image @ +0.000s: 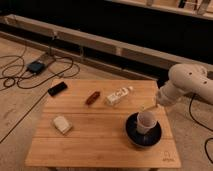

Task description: Push the eraser across the table

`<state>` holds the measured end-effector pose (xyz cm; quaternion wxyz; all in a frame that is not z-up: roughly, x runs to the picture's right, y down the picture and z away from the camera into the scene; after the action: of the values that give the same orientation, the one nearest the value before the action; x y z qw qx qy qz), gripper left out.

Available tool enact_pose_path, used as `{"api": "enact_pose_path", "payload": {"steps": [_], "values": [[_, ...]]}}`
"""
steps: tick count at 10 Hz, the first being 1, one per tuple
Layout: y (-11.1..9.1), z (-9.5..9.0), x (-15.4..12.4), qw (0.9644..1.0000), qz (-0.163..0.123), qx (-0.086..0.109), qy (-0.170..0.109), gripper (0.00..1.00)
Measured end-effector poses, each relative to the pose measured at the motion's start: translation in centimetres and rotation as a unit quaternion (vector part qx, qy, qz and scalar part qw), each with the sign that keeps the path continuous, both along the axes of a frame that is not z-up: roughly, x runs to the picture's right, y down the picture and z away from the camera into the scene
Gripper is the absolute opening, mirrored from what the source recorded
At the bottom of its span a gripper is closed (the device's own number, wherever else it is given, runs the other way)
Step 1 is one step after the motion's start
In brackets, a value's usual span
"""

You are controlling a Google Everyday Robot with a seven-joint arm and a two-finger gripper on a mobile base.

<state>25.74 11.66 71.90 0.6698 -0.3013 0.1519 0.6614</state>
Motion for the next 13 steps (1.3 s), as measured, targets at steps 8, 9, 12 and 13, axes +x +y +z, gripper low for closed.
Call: {"api": "enact_pose_path", "payload": {"steps": [8,9,12,13], "values": [[-8.0,3.4,-9.8,0.9914,-0.093,0.062,-0.068,0.80],[-8.5,3.9,-11.6,0.9880,-0.107,0.070,-0.086,0.80],[-9.6,6.2,-18.4,0.9692,-0.177,0.091,-0.145,0.80],[-9.7,6.5,-19.2,0.9667,-0.186,0.092,-0.150,0.80]]}}
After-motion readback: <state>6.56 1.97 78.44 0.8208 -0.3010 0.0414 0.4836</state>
